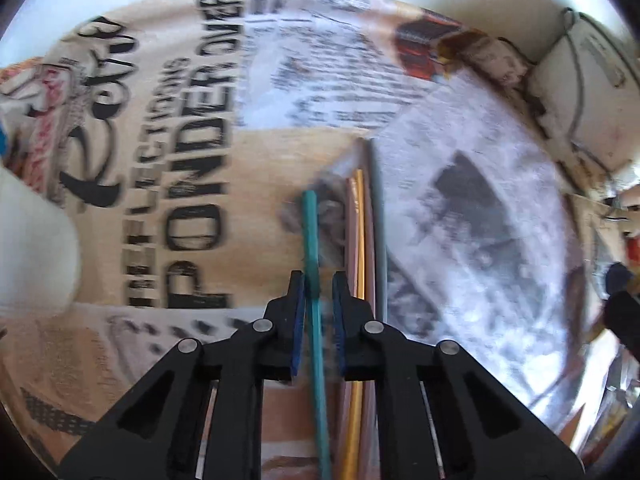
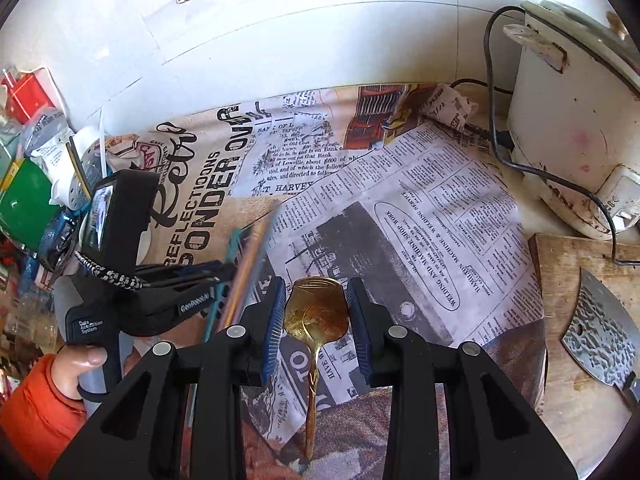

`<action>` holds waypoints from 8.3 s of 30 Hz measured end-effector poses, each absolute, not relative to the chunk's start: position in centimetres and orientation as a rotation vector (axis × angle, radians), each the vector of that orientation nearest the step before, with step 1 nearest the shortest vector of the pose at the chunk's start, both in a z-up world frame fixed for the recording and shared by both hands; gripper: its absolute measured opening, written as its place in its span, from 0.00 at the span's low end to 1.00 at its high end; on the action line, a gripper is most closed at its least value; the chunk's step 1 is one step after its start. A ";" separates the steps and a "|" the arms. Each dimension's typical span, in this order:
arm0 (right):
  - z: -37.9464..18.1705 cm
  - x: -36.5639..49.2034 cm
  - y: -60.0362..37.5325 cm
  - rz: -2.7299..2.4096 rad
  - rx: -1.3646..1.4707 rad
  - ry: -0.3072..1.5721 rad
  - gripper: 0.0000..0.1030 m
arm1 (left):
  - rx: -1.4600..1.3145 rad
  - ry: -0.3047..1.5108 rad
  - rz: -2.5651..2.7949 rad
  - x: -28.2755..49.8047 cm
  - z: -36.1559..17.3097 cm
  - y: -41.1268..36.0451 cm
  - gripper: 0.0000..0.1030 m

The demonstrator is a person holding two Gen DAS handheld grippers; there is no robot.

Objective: Organize utensils
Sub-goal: 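Lift the gold spoon and teal chopstick and carry them toward the white cup, then lower the spoon and teal chopstick into the white cup and open both grippers, then move both open grippers back to the remaining chopsticks, then grasp the grey chopstick with the right gripper while the left grasps the pink chopstick, then lift the grey and pink chopsticks and carry them toward the white cup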

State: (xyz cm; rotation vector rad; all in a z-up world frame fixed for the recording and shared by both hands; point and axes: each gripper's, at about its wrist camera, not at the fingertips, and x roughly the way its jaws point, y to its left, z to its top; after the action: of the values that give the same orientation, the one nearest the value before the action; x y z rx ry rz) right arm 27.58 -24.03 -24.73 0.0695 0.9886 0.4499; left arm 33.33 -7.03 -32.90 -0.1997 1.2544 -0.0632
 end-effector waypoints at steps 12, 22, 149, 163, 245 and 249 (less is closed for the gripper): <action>-24.4 27.8 -25.6 0.440 0.085 0.974 0.28 | -0.230 1.317 -0.208 35.6 -33.0 -10.4 0.11; -24.4 27.8 -26.0 0.435 0.103 0.971 0.28 | -0.095 1.339 -0.267 36.7 -32.8 -12.3 0.05; -14.8 26.9 -7.6 0.597 -0.074 0.812 0.36 | -0.132 0.681 0.030 22.9 -10.6 8.1 0.46; -19.6 28.0 -17.4 0.445 -0.056 0.937 0.37 | -0.131 0.799 -0.043 25.0 -15.0 -0.1 0.57; -29.3 29.1 -29.2 0.333 0.191 1.128 0.06 | -0.012 1.299 -0.303 34.5 -32.8 -16.8 0.15; -29.0 28.9 -29.3 0.337 0.193 1.118 0.06 | 0.061 1.329 -0.314 35.3 -32.9 -17.8 0.03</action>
State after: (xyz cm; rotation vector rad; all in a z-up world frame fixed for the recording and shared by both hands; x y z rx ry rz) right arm 28.94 -29.30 -28.97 0.1929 1.1177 0.3371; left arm 35.27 -17.80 -32.92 0.0606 1.3291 -0.3145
